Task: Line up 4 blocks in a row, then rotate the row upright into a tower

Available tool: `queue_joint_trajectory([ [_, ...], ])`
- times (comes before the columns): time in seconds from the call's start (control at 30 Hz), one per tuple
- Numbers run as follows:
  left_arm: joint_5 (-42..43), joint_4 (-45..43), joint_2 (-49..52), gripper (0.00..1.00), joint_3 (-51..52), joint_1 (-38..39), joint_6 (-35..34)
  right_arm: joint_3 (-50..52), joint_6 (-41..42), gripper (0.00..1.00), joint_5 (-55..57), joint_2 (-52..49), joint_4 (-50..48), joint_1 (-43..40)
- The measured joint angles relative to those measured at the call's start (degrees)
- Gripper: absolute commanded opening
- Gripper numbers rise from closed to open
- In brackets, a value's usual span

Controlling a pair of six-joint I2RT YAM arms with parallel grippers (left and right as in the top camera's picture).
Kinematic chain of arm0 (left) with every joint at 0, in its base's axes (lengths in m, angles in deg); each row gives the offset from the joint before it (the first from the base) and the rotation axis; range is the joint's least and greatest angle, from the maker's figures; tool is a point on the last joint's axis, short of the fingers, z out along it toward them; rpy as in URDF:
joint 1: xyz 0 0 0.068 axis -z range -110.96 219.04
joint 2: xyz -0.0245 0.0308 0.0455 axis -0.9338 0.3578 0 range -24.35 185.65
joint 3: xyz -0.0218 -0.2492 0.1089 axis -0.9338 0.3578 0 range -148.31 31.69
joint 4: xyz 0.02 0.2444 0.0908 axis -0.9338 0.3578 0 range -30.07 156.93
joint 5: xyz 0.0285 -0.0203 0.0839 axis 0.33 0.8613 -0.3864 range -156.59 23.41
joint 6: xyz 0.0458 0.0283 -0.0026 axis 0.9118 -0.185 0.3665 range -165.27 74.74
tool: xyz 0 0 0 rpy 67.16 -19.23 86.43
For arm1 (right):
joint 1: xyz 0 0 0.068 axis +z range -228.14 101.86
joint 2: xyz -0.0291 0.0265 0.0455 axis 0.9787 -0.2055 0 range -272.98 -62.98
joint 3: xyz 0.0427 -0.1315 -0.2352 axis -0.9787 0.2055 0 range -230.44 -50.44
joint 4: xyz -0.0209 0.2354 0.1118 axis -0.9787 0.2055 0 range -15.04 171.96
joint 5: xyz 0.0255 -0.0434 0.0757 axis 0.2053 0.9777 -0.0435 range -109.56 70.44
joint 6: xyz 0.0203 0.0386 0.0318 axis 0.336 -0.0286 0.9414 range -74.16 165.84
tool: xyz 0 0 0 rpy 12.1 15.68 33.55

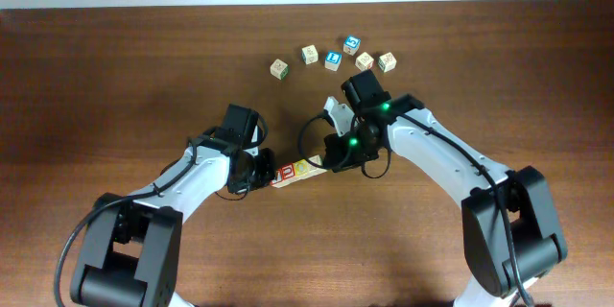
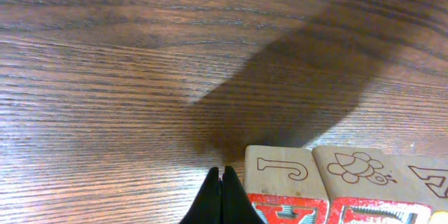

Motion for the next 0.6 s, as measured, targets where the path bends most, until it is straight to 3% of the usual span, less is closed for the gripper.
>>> queue_joint_trajectory([
  [0.6, -1.62, -0.07, 0.81, 0.0, 0.44, -0.11, 0.22, -5.51, 0.48, 0.04, -2.49, 1.81, 2.8, 5.73],
])
